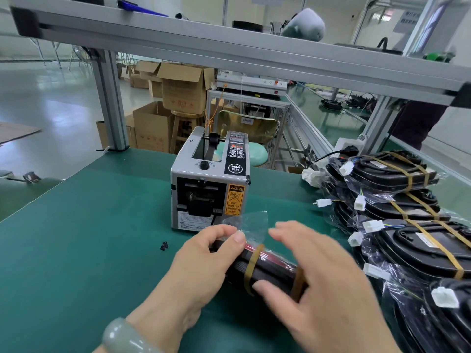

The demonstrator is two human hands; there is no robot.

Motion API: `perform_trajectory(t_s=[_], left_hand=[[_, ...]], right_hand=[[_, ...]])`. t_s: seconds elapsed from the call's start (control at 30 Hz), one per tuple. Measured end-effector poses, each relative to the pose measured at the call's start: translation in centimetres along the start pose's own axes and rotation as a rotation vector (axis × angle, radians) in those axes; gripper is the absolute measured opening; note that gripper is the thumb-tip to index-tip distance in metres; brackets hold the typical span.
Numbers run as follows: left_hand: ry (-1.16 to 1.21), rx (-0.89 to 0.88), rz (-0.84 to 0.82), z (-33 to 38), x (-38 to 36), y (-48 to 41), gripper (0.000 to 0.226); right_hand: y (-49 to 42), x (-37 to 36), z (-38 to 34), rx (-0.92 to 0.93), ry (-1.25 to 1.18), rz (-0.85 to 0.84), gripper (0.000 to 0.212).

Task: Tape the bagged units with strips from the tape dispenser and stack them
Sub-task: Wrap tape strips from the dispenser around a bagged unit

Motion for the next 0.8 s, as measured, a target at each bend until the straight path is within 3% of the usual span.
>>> perform_trajectory(t_s=[0.07,0.1,0.17,0.3,0.43,0.5,0.6,0.7,0.8], left_hand=[[-0.003,-0.007,-0.01,-0.1,0.2,-0.3,0.01],[-0.001,-0.008,-0.011,-0.1,0.3,-0.4,0.009],[0.009,-0.005,-0.026,-0.1,0.4,-0.6,0.01],[0.003,-0.003,-0.11,-0.3,0.6,-0.6,0.011],[0.009,-0.016,-0.129,-0.4,0.9,-0.7,0.029],[0.008,-0.004,-0.133,-0.3,1.1,-0.7,0.037],[-0.003,0.034,-0.081,-0.1,1.5,-1.0,0.025],[0.046,0.03,0.194,0.3,3.1,-2.0,0.02],[0.151,0.085,0.308,1.2,4.7,-3.2,0.008]], right_hand=[[1.6,0.6,1.1,0.04,-0.142,0.235,0.029],[2.2,0.6,1.6,0.044,-0.17,0.268,0.026],[3.2,0.2,2.6,-0.014,-0.256,0.177,0.035],[3.9,-1.5,3.2,-0.246,-0.695,-0.142,0.071],[3.4,-2.6,3.0,-0.261,-0.921,-0.276,0.076],[3.3,-2.8,2.3,-0.262,-0.867,-0.291,0.079],[3.6,-2.8,1.7,-0.349,-0.791,-0.163,0.071],[3.2,-2.0,1.4,-0.354,-0.67,-0.018,0.07],[2.7,-1.3,0.7,-0.333,-0.587,0.025,0.064]])
Point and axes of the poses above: each hand's wrist, its own y-axis away from the middle knuckle, its own x-axis out of the back of the hand, z = x × y, the point moved 2 cm from there along -y, towards the middle knuckle, and after that the axes turned 8 degrees about -z, right-handed, at the moved point
